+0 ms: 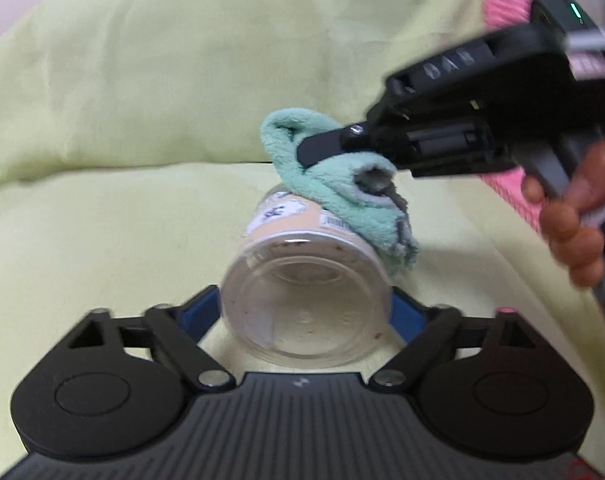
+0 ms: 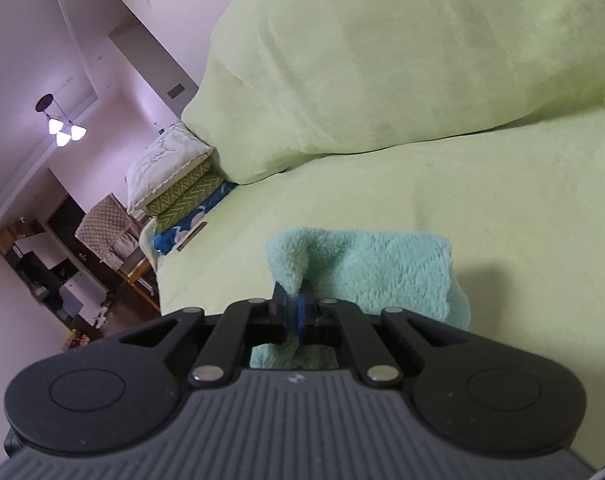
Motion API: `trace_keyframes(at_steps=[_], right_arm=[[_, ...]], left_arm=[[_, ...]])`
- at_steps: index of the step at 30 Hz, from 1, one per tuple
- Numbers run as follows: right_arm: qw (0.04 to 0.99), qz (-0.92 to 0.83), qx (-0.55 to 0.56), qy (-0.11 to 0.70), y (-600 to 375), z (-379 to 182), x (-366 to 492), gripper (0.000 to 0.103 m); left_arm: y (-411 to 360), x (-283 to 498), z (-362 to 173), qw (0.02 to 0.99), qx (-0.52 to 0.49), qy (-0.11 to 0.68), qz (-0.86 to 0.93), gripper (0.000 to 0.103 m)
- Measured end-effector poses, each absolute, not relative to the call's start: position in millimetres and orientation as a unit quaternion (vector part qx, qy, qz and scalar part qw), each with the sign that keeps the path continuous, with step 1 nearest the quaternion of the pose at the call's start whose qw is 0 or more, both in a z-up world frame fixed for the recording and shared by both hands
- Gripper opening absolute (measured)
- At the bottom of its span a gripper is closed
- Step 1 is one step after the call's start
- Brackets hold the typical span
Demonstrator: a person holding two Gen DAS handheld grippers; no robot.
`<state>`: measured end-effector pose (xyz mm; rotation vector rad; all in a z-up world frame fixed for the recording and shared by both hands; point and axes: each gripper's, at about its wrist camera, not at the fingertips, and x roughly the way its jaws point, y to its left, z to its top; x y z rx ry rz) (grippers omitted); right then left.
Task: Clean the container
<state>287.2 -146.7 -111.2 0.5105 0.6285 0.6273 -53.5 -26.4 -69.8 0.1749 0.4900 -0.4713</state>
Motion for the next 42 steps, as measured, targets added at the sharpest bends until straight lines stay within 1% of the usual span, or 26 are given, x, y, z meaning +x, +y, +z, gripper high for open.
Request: trace_keyframes(at_steps=[2, 3, 5, 7, 12, 14, 20, 25, 27, 30, 32, 34, 36, 39, 42], right_arm=[[0.873, 0.296, 0.241, 0.304, -150, -108, 281, 0.002], [0.874, 0.294, 0.239, 0.305, -152, -106, 278, 0.005], [0.868, 0.309, 0.238, 0.306, -151, -102, 270, 0.005], [0.858, 0.340, 0.236, 0.306, -148, -99, 257, 0.005], [0.838, 0.379, 0.225, 0.323, -124, -109, 242, 0.005], [0.835, 0.379, 0.233, 0.323, -120, -115, 247, 0.002], [0.860, 0.352, 0.214, 0.303, -116, -114, 279, 0.000], [0.878, 0.312, 0.210, 0.296, -122, -112, 303, 0.000], [0.879, 0.307, 0.216, 0.295, -125, -112, 302, 0.000], [0.878, 0.304, 0.228, 0.292, -130, -113, 296, 0.000], [0.878, 0.300, 0.237, 0.289, -134, -114, 291, 0.000], [0.878, 0.298, 0.240, 0.288, -136, -113, 287, 0.000], [0.877, 0.302, 0.237, 0.288, -138, -109, 282, 0.000], [0.877, 0.307, 0.233, 0.289, -141, -103, 274, 0.002], [0.876, 0.312, 0.228, 0.289, -143, -97, 266, 0.005]], left_arm=[[-38, -66, -70, 0.940, 0.129, 0.224, -0.222, 0.086], [-44, -72, -71, 0.940, 0.158, 0.215, -0.213, 0.087], [-56, -84, -75, 0.938, 0.219, 0.191, -0.186, 0.086], [-60, -90, -78, 0.936, 0.241, 0.189, -0.176, 0.086], [-67, -100, -77, 0.936, 0.241, 0.193, -0.170, 0.086], [-70, -105, -77, 0.936, 0.245, 0.191, -0.168, 0.086], [-79, -119, -76, 0.935, 0.250, 0.188, -0.167, 0.086], [-80, -137, -69, 0.938, 0.227, 0.198, -0.170, 0.086], [-80, -138, -65, 0.939, 0.206, 0.210, -0.177, 0.087], [-68, -137, -56, 0.941, 0.122, 0.238, -0.209, 0.090], [-63, -147, -53, 0.939, 0.078, 0.249, -0.225, 0.090], [-67, -155, -51, 0.938, 0.083, 0.247, -0.229, 0.087], [-73, -165, -50, 0.938, 0.099, 0.241, -0.228, 0.086], [-85, -180, -49, 0.938, 0.139, 0.229, -0.219, 0.086], [-101, -199, -52, 0.939, 0.207, 0.205, -0.185, 0.086]])
